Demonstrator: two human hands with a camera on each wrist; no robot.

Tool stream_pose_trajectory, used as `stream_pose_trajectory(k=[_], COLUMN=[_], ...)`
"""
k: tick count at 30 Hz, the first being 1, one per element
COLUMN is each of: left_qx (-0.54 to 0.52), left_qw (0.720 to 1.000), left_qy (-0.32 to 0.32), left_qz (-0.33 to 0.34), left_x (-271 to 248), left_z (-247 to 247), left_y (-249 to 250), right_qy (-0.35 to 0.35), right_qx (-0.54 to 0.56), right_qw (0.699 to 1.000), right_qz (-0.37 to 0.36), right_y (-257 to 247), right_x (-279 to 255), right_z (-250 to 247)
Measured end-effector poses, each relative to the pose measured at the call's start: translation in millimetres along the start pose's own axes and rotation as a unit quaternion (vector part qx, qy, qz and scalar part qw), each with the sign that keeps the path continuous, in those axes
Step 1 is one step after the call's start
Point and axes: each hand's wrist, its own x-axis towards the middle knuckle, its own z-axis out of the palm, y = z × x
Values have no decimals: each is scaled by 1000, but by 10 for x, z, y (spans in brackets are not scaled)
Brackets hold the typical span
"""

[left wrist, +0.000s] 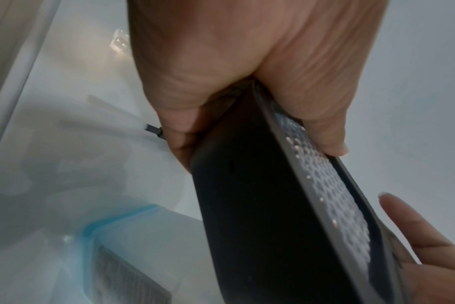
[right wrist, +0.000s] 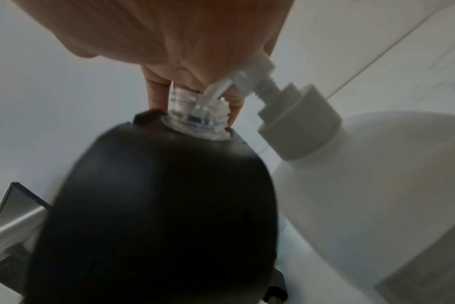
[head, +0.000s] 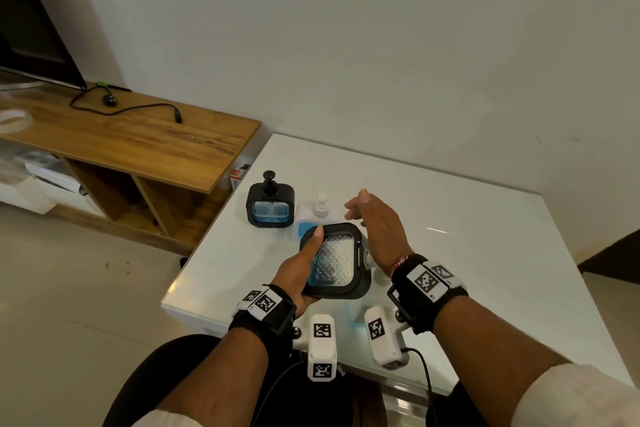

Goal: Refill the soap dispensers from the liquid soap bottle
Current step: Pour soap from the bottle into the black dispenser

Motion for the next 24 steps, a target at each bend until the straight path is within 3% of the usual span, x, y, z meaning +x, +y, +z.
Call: stream_pose_trajectory(k=[6, 13, 19, 24], left_qx=[0, 1, -3, -7], left_qw=[1000, 1000, 1000, 1000], left_qy=[1, 0, -7, -10], left_qz=[1, -1, -6, -9], left_x=[-15, 21, 27, 84], left_z=[-15, -27, -63, -64], left_y=[-9, -12, -32, -29], right_qy=[52, 5, 65, 25], right_qx=[46, 2, 43, 6], right_qw=[997, 1000, 997, 999], right_qz=[10, 17, 28, 23], right_y=[-2, -12, -24, -16], right_x=[44, -16, 54, 8], right_z=[-23, -25, -50, -13])
